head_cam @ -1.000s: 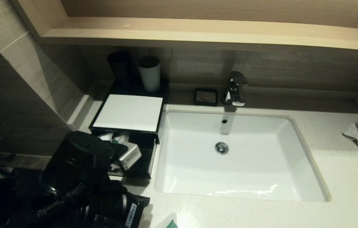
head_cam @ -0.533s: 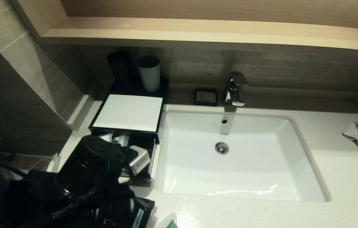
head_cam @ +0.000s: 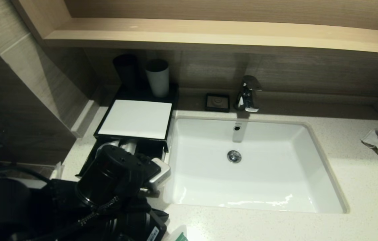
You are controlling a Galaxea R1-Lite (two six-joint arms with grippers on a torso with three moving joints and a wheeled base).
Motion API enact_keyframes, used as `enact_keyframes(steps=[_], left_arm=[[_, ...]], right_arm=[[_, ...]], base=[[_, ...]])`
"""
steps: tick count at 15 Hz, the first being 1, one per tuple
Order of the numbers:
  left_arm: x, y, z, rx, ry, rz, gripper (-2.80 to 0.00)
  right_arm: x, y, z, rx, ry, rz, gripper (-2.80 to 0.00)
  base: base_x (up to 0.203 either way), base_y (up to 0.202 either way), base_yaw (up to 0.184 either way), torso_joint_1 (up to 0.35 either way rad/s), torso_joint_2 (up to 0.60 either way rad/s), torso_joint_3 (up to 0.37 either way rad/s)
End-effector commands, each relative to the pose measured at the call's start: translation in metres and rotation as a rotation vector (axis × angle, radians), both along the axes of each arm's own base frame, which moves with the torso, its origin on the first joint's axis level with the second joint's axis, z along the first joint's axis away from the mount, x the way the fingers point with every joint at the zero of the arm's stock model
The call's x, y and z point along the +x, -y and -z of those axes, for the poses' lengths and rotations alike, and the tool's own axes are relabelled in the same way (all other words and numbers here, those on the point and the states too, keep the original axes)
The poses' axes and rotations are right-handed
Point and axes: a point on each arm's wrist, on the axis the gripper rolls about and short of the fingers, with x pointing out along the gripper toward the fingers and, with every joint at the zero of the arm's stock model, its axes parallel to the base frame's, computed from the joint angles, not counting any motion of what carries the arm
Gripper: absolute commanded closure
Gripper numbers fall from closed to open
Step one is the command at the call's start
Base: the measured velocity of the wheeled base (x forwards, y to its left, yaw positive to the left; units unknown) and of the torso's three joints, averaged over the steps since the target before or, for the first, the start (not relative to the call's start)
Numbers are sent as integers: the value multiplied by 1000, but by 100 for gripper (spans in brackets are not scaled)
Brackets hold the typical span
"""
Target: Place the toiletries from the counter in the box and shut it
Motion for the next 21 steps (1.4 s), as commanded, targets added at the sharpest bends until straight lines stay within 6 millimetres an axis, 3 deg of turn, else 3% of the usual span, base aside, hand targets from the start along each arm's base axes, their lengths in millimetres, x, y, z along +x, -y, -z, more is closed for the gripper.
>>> enact_keyframes(steps=[1, 21], left_arm=[[2, 4, 3, 27, 11, 31, 0], [-5, 3, 11, 108, 48, 50, 0]], right_arm=[[0, 0, 0, 0, 0, 0, 0], [0, 0, 0, 0, 0, 0, 0]], base=[[0, 0, 0, 0, 0, 0], [0, 0, 0, 0, 0, 0]])
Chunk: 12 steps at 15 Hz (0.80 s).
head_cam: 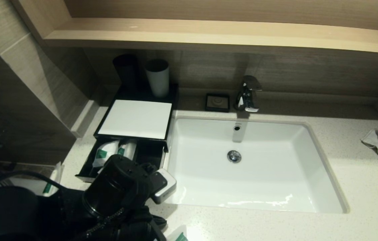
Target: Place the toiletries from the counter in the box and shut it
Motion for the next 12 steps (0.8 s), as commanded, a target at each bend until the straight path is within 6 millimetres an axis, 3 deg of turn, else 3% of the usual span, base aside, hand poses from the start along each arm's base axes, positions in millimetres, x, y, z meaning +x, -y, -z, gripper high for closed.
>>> enact_keyframes(steps=[1, 4, 5, 12], left_arm=[[0, 0, 1, 2, -1, 0, 0], [0, 0, 0, -1, -1, -1, 0], [0, 0, 0, -2, 0, -1, -280], [0, 0, 1, -5, 2, -1, -280]], right_arm=[[0, 0, 0, -1, 0, 0, 0], [0, 0, 0, -1, 0, 0, 0], [0, 0, 0, -1, 0, 0, 0], [0, 0, 0, -1, 0, 0, 0]], base=[[0, 0, 0, 0, 0, 0], [0, 0, 0, 0, 0, 0], [0, 0, 0, 0, 0, 0], [0, 0, 0, 0, 0, 0]])
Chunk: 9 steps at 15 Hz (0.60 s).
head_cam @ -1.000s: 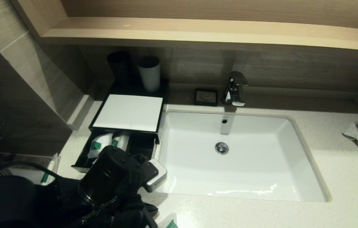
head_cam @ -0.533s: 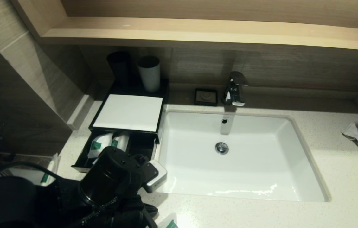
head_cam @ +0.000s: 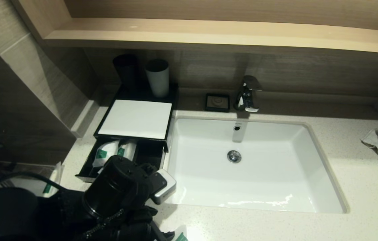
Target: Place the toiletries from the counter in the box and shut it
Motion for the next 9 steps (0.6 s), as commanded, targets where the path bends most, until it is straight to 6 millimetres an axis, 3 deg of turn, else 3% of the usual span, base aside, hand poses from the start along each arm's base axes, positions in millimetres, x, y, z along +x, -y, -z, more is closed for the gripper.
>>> enact_keyframes(steps=[1, 9], left_arm=[[0, 0, 0, 0, 4, 0, -280], [0, 1, 2, 2, 6, 4, -280]], right_arm=[[0, 0, 0, -1, 0, 0, 0], [0, 0, 0, -1, 0, 0, 0]], base=[[0, 0, 0, 0, 0, 0], [0, 0, 0, 0, 0, 0]])
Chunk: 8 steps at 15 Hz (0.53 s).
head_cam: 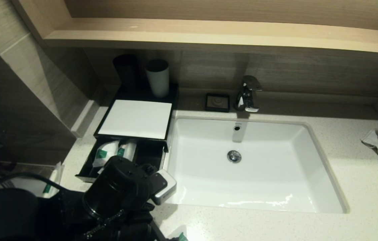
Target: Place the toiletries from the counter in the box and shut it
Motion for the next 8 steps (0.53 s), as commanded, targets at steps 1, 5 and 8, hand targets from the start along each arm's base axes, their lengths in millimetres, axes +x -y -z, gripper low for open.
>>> enact_keyframes(steps=[1, 5, 8], left_arm=[[-1, 1, 1, -6, 6, 4, -280], [2, 4, 3, -4, 19, -4, -280], [2, 3, 4, 26, 40, 21, -280]], right_arm=[[0, 0, 0, 0, 0, 0, 0], [0, 0, 0, 0, 0, 0, 0], [0, 0, 0, -1, 0, 0, 0]], base=[[0, 0, 0, 0, 0, 0], [0, 0, 0, 0, 0, 0], [0, 0, 0, 0, 0, 0]])
